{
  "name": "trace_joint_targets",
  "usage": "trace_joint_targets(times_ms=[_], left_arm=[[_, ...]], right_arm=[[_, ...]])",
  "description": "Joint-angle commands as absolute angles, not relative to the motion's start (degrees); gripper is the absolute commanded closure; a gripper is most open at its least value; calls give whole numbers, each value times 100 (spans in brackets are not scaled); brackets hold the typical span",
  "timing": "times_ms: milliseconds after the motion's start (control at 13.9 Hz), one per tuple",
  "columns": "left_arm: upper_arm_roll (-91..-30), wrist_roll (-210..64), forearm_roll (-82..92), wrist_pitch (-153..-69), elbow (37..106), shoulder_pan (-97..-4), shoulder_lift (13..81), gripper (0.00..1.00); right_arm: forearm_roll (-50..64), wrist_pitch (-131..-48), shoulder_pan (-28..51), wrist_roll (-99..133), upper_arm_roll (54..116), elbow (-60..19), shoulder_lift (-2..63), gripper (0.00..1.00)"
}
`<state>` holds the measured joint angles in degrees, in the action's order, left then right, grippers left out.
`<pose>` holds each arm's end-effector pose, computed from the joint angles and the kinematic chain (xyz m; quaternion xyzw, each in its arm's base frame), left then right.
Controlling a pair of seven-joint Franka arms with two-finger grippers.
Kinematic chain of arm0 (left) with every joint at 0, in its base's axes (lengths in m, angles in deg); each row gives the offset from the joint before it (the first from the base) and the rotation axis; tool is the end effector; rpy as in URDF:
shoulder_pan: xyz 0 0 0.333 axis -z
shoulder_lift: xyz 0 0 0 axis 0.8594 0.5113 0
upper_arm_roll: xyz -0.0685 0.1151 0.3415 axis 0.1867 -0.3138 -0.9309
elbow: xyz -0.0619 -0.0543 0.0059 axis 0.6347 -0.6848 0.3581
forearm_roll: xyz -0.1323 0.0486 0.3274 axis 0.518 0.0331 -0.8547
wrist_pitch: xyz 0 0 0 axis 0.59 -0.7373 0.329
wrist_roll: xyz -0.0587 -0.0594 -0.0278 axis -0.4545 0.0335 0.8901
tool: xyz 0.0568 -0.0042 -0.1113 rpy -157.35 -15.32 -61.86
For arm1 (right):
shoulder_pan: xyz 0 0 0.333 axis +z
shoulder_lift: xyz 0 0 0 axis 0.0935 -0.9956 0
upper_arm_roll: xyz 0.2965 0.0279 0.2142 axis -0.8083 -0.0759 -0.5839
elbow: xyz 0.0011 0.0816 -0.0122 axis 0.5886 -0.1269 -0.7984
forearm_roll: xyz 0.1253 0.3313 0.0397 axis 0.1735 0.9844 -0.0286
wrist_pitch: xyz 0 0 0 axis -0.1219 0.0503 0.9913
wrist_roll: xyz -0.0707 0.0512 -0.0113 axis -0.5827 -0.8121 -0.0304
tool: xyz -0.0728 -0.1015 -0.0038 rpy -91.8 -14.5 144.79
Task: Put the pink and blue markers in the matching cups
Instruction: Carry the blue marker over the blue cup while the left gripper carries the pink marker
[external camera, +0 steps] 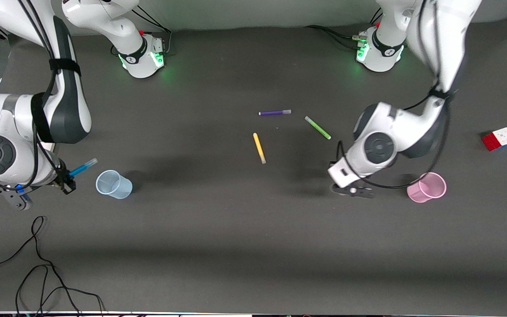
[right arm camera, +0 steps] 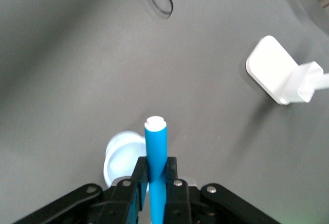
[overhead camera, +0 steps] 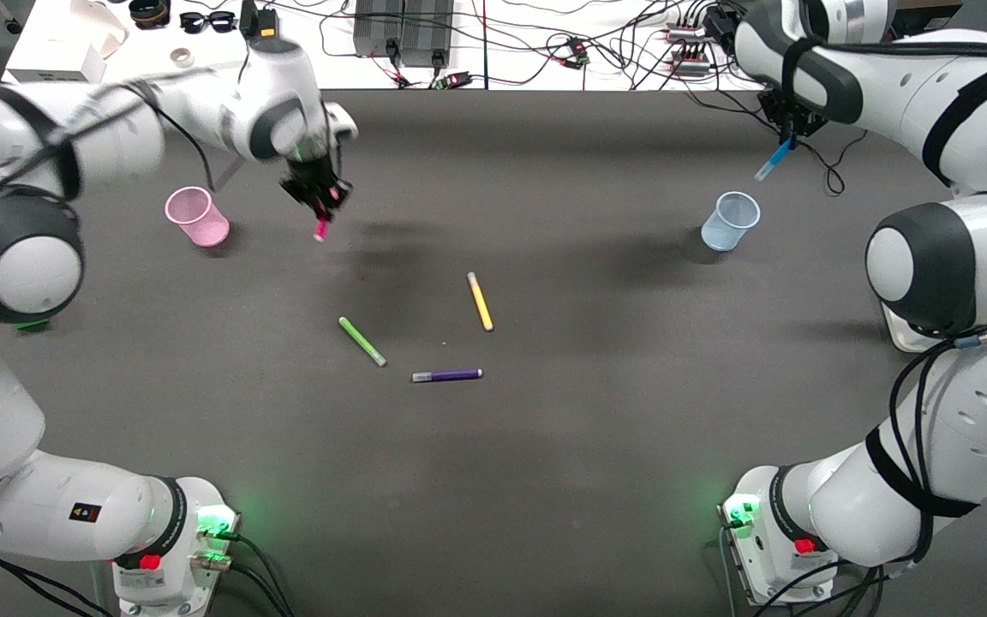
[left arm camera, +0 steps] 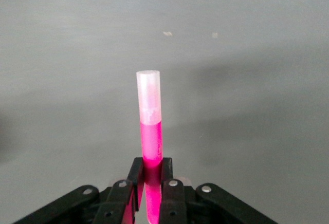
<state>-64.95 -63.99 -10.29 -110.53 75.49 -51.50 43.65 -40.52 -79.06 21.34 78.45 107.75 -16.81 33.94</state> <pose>0.5755 -0.2036 0.3728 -0.9940 0.0764 0.0739 0.0239 0.6124 0.0025 0.4601 0.8766 -0.4431 0.0140 0.1871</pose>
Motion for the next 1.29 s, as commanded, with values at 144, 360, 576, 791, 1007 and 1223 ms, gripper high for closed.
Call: trace_joint_targets(times_ms=[144,360,576,791,1007,1223], left_arm=[[-6476,-6419,-1035,-9536,6911,-6160,3681,97],[-6485,-7138,-1044,-8728,6288,-6890,3750,100],[-6502,-7466,-1053,-8015,5629,-7190,4161,100],[-6520,-7448,-1097,-7050,4619,-7217,4969,100],[-6616,-7448,-1097,-6161,3389,-7244,5962,100],[-6722,-7448,-1088,-6080,3244,-7244,6263,100]], right_arm=[[-5146,-9178,2354,9234,10846,-2864,3477,100],[-5454,-9697,2548,10068,10855,-3033,2978,100],[-5491,-9822,2539,10247,10855,-2963,2835,100],[-5491,-9839,2566,10396,10846,-2954,2721,100],[-5482,-9839,2566,10388,10829,-2928,2712,59],[-5438,-9752,2575,10318,10829,-2866,2808,1]])
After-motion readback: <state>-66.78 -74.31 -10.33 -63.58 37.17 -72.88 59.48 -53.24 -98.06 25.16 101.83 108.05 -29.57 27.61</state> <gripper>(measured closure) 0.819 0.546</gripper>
